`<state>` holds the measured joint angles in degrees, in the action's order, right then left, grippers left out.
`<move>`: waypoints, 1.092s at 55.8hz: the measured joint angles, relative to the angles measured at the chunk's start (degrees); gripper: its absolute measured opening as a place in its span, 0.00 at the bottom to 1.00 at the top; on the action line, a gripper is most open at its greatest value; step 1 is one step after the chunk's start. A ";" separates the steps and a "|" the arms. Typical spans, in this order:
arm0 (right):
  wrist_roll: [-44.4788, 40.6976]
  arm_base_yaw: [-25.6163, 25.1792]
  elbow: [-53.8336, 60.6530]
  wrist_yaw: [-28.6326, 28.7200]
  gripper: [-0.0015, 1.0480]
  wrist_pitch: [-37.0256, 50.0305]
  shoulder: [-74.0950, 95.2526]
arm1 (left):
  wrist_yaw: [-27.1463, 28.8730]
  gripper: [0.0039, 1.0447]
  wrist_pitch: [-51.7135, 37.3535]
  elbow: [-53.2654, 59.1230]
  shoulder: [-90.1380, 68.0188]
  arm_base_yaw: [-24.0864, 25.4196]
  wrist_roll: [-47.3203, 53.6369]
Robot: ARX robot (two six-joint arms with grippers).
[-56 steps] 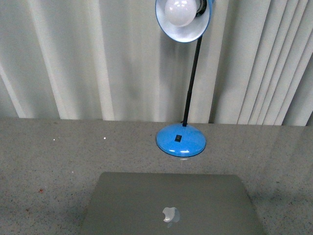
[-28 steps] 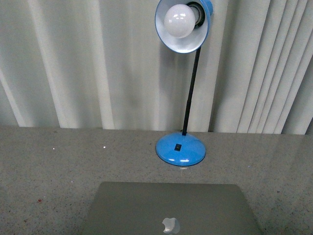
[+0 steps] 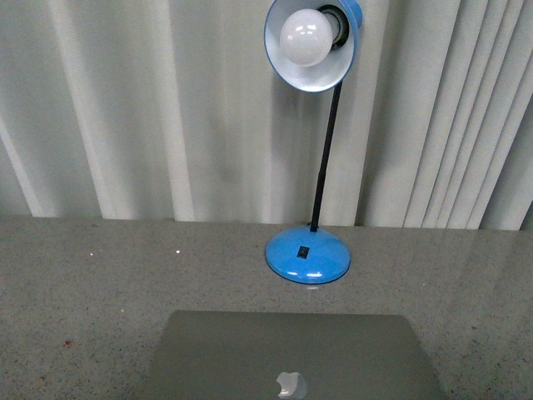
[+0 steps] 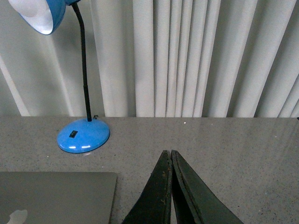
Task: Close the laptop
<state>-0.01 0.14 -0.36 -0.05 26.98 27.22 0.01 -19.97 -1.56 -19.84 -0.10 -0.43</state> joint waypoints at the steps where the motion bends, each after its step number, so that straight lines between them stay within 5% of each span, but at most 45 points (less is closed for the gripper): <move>1: 0.00 0.00 0.00 0.00 0.03 -0.61 -0.66 | 0.00 0.03 0.46 0.00 0.50 0.00 0.00; 31: 0.00 0.00 0.02 0.00 0.03 -12.98 -13.42 | 0.00 0.03 9.84 0.00 9.92 0.00 0.00; 36: 0.00 0.00 0.02 0.00 0.03 -14.88 -15.32 | 0.00 0.03 19.47 -0.02 17.97 0.00 0.00; 43: -0.02 0.00 0.02 0.13 0.03 -16.66 -17.27 | 0.00 0.03 19.82 -0.02 19.58 0.00 0.02; 48: -0.02 -0.02 -0.02 0.11 0.03 -26.62 -25.33 | 0.00 0.03 19.93 -0.02 19.65 0.00 0.02; 61: -0.02 -0.04 -0.02 0.13 0.03 -26.95 -26.97 | 0.00 0.03 19.93 -0.02 19.65 0.00 0.02</move>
<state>-0.03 0.10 -0.38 0.08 0.03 0.25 0.01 -0.03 -1.58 -0.19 -0.10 -0.40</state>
